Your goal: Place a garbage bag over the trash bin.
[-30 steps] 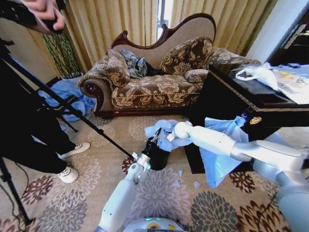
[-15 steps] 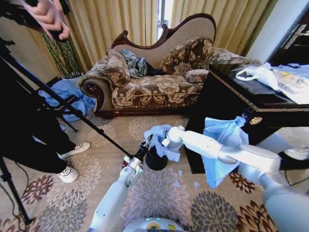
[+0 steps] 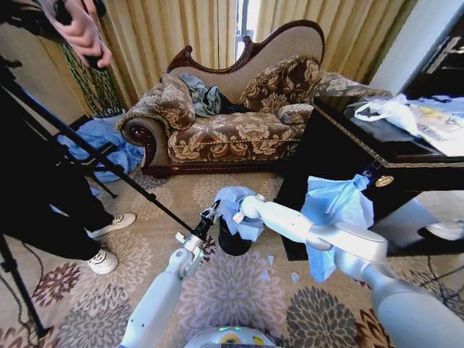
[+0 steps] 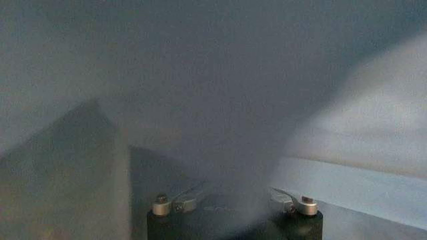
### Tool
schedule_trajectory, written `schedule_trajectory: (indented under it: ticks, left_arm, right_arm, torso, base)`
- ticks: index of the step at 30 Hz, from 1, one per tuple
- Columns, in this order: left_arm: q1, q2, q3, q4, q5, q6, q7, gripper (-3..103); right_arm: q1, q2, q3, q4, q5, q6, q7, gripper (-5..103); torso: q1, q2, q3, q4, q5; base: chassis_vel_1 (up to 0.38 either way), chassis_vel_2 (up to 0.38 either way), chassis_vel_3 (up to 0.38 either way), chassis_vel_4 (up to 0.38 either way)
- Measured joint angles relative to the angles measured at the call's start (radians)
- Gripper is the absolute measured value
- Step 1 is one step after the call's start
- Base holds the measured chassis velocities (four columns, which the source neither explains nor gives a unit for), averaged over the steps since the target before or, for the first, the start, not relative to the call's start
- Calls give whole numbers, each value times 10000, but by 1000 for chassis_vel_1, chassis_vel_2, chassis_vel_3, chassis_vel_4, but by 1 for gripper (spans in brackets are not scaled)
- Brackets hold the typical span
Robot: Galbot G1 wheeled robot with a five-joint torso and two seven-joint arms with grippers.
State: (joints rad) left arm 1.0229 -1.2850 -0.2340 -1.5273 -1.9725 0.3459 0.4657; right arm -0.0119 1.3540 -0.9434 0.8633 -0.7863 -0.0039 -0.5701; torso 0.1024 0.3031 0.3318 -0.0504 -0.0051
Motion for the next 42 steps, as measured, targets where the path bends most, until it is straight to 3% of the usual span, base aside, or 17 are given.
schedule_trajectory:
  ticks: [5, 11, 20, 26, 36, 42]
  left_arm:
    - [47, 41, -101, -208, -41, -6, -64, 0]
    - [101, -11, -140, -453, -79, -17, -185, 0]
    - [-509, -708, -4, 649, 275, -115, -246, 0]
    - [-428, -952, -23, 968, 351, -108, -173, 0]
    - [-155, -1239, -356, 1196, 362, -158, -192, 0]
    - [-185, -1221, -434, 1484, 464, -214, -271, 0]
  right_arm:
    - [-190, 367, -8, -693, -461, 318, 65, 0]
    - [-30, 287, -309, -672, -691, 510, -5, 0]
    - [181, 134, -600, -898, -1623, 1040, -313, 0]
    - [6, -63, -819, -920, -1675, 1091, -399, 0]
    - [-512, 1110, -336, -2399, -2302, 1569, -201, 0]
    - [-697, 1441, -224, -2892, -2347, 1573, -45, 0]
  torso:
    - [0, 0, 0, 0, 3]
    - [0, 0, 0, 0, 2]
    - [0, 0, 0, 0, 3]
    - [0, 0, 0, -3, 3]
    - [0, 0, 0, 2, 1]
    - [0, 0, 0, 0, 0]
  base:
    - [0, 0, 0, 0]
    - [0, 0, 0, 0]
    - [0, 0, 0, 0]
    - [0, 0, 0, 0]
    - [0, 0, 0, 0]
    - [0, 0, 0, 0]
